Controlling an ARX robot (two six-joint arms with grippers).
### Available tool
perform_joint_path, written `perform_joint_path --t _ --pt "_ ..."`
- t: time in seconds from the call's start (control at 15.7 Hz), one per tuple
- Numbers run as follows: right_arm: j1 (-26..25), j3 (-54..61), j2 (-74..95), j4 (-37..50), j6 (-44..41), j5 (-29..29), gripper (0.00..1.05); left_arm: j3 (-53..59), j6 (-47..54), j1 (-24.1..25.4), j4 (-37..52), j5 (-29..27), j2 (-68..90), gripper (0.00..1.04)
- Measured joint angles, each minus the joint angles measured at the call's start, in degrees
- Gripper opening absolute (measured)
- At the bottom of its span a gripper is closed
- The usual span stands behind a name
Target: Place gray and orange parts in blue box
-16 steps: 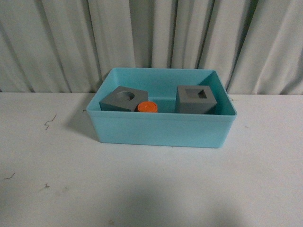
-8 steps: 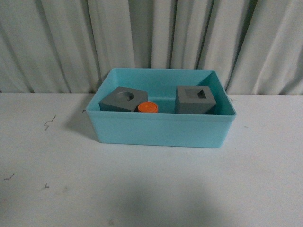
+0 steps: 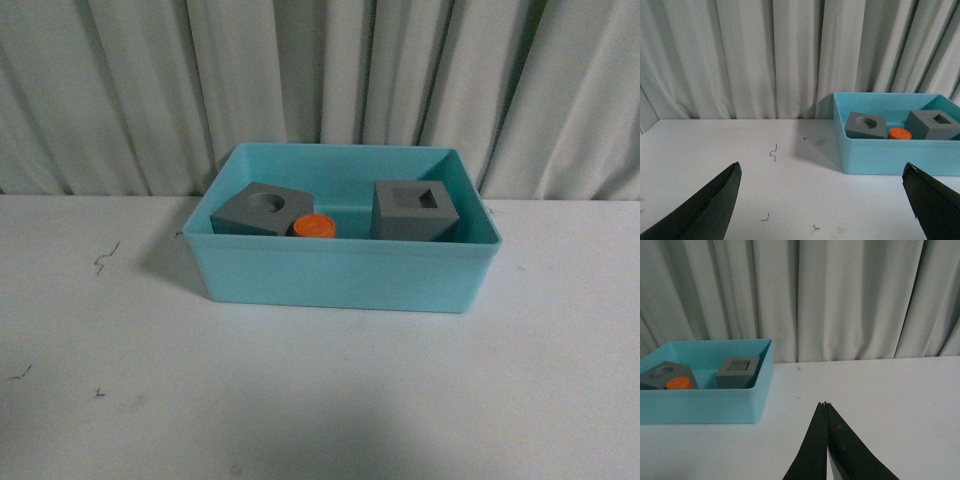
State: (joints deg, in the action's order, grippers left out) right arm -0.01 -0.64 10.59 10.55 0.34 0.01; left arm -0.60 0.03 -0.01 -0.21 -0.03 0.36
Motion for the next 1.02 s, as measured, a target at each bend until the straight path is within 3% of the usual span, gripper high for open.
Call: perform_joint_path --t 0.06,0.13,0.19,0.95,1.02 --pt "0.00 0.00 -0.81 -0.79 0.00 0.00 0.02 0.00 0.00 0.00 0.00 0.00 0.00 0.98" --pt "-0.02 -0.04 -5.86 -8.70 -0.02 -0.09 0.02 0.00 0.00 0.00 0.02 0.00 0.00 0.98" --pt "0.00 -0.04 -10.36 -10.38 -0.02 -0.02 0.02 0.00 0.00 0.00 0.00 -0.02 0.00 0.98" --pt "0.00 -0.04 -10.38 -10.75 -0.07 0.00 0.02 0.00 0.00 0.00 0.00 0.00 0.00 0.98" --pt "0.00 -0.04 -10.38 -10.75 -0.17 0.00 0.13 0.00 0.00 0.00 0.00 0.00 0.00 0.98"
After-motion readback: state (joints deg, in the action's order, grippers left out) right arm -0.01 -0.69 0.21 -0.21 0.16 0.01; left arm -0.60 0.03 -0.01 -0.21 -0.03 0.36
